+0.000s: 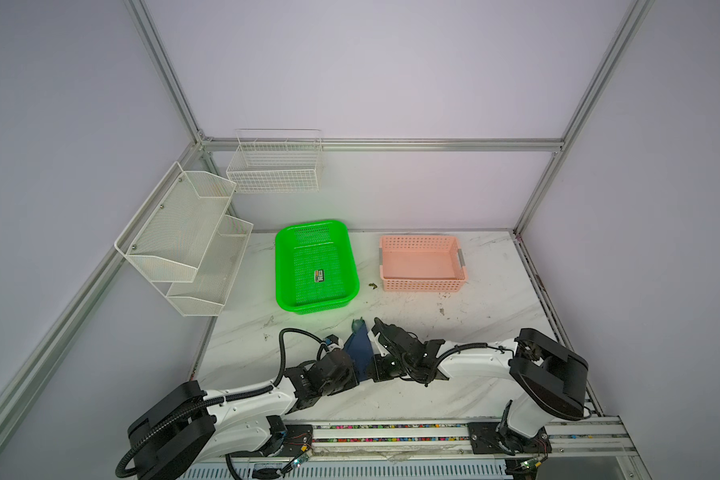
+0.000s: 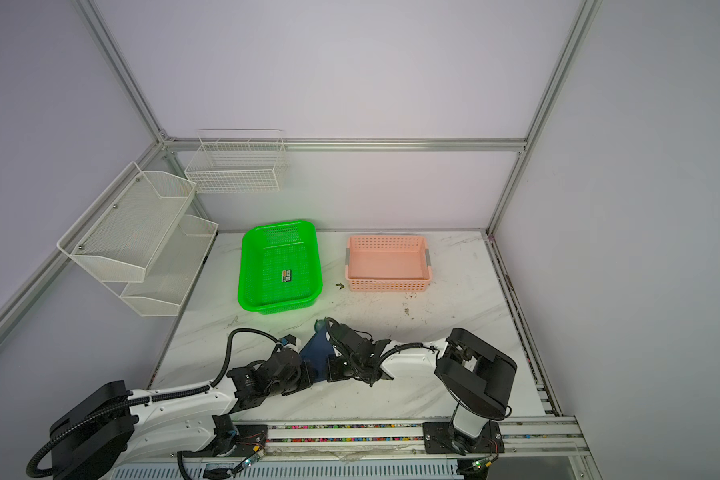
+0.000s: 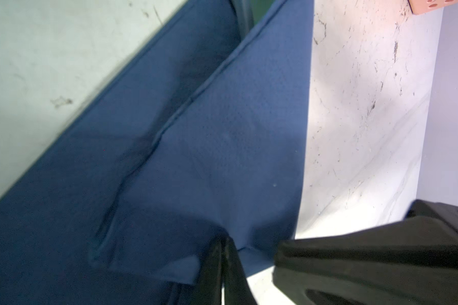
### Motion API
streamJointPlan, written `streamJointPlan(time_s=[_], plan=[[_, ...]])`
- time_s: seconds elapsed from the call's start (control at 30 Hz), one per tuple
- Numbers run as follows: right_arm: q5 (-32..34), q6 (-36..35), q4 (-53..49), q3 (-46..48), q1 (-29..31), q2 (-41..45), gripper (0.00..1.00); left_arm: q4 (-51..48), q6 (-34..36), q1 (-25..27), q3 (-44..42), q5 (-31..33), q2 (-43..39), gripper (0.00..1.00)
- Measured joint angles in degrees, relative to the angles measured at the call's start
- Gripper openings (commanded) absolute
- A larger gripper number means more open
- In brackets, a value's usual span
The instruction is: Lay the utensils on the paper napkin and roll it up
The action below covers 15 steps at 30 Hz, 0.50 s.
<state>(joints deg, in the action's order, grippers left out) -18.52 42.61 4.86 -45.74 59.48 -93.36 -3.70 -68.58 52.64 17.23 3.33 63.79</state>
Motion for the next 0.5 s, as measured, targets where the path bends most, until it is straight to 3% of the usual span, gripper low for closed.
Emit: streamJointPlan(time_s=[0.23, 0.5], plan=[[-2.5, -5.5, -0.7, -8.1, -7.2, -3.0, 0.12, 0.7, 0.2, 0.0, 0.0, -0.1, 0.9, 0.07], [-6.5, -10.6, -1.0, -13.8, -7.4, -14.0, 0.11, 1.8, 0.2, 0.0, 0.0, -0.1, 1.3, 0.07]])
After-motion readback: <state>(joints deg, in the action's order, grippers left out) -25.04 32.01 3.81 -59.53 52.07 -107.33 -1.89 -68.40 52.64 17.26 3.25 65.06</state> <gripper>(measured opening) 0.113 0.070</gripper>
